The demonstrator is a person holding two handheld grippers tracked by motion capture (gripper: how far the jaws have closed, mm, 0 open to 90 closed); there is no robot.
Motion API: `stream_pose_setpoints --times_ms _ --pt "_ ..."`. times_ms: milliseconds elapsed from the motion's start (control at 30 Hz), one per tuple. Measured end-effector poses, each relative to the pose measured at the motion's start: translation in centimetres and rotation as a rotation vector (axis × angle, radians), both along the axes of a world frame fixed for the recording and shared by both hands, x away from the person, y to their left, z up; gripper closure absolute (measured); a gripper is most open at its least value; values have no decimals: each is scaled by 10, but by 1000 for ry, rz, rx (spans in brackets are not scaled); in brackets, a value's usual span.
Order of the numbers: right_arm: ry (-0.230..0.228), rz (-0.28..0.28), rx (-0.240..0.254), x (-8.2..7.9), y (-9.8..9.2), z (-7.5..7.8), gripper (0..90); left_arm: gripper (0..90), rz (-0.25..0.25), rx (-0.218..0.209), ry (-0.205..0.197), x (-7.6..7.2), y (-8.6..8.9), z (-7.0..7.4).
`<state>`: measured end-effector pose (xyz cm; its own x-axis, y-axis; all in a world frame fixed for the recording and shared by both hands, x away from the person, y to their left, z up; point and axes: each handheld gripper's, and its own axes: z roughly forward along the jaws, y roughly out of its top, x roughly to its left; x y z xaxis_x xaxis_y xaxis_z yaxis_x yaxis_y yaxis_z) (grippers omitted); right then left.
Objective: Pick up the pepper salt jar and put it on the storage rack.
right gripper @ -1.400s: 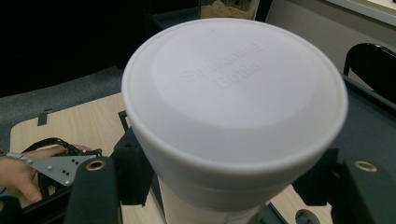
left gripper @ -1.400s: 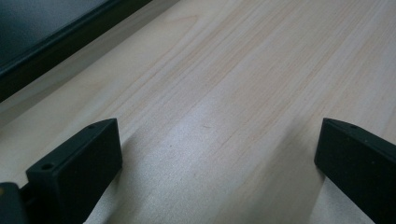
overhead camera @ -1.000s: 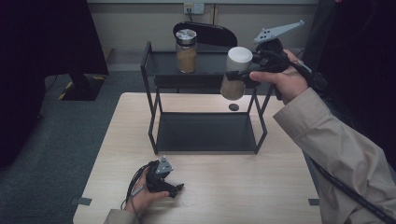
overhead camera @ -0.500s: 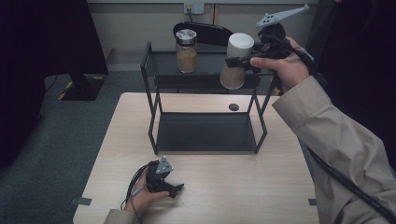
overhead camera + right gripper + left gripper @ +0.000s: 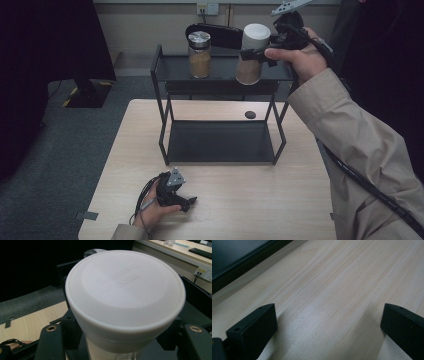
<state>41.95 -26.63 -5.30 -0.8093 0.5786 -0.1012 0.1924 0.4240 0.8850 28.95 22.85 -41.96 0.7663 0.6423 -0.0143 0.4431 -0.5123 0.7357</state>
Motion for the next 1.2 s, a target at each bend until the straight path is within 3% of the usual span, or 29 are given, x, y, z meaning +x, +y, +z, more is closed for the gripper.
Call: stream_pose_setpoints --times_ms 700,1200 --pt "21 -61 -9 32 18 -6 352 0 0 2 0 0 0 0" --pt "38 -83 -4 43 21 -11 352 0 0 1 0 0 0 0"
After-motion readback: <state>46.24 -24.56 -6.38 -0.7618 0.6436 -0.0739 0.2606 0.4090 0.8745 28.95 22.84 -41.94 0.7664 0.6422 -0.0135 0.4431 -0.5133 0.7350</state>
